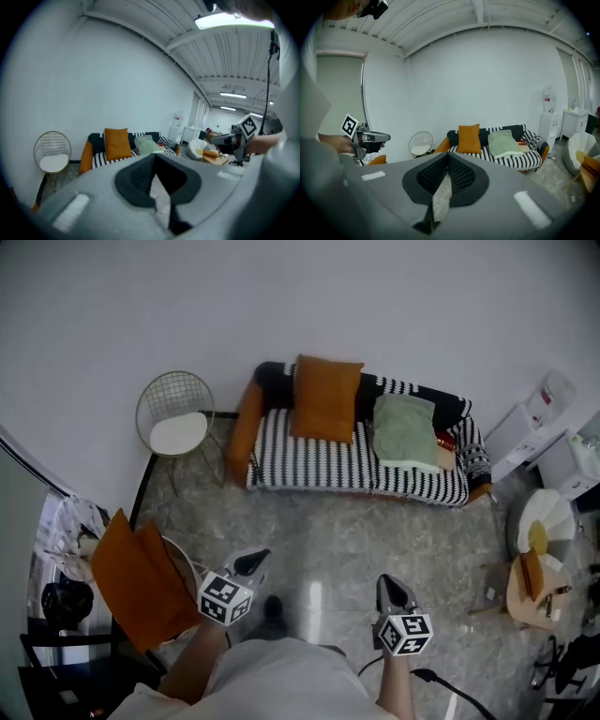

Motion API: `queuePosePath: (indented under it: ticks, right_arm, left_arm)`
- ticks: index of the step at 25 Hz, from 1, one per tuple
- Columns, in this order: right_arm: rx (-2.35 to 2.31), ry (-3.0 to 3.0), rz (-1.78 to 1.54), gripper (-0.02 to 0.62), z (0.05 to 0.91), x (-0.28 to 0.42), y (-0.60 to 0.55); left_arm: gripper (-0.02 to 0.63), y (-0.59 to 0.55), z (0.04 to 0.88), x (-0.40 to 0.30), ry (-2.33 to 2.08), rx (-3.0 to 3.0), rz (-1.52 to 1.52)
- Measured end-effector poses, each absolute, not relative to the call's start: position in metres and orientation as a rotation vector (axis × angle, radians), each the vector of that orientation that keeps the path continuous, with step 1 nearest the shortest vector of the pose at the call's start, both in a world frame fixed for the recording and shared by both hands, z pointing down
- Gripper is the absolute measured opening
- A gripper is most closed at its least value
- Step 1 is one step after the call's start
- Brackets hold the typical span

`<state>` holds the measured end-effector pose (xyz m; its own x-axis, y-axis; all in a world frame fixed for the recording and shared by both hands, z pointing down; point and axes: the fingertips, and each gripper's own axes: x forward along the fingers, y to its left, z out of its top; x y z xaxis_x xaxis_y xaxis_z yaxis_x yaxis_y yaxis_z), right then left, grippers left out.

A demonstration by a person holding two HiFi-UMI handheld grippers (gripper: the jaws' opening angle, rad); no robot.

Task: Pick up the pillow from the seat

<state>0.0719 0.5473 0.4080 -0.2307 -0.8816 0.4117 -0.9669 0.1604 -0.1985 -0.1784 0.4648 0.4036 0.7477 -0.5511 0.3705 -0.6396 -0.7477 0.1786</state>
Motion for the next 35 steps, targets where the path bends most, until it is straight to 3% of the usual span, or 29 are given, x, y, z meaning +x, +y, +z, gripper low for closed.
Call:
queuePosePath:
  ticks: [18,35]
  right_arm:
    - [1.848,-2.190,0.570,0.005,0.393,0.022,0.444]
    - [1.824,-2.208,0.568,0.005,0.398,-0.006,0.391]
  left_arm:
    - [-0.002,0.353,0.398,-0.219,-0.848,2.678,0.367]
    - [-0.002,0.315,0.407,-0.244,-0.845,2.651,0.368]
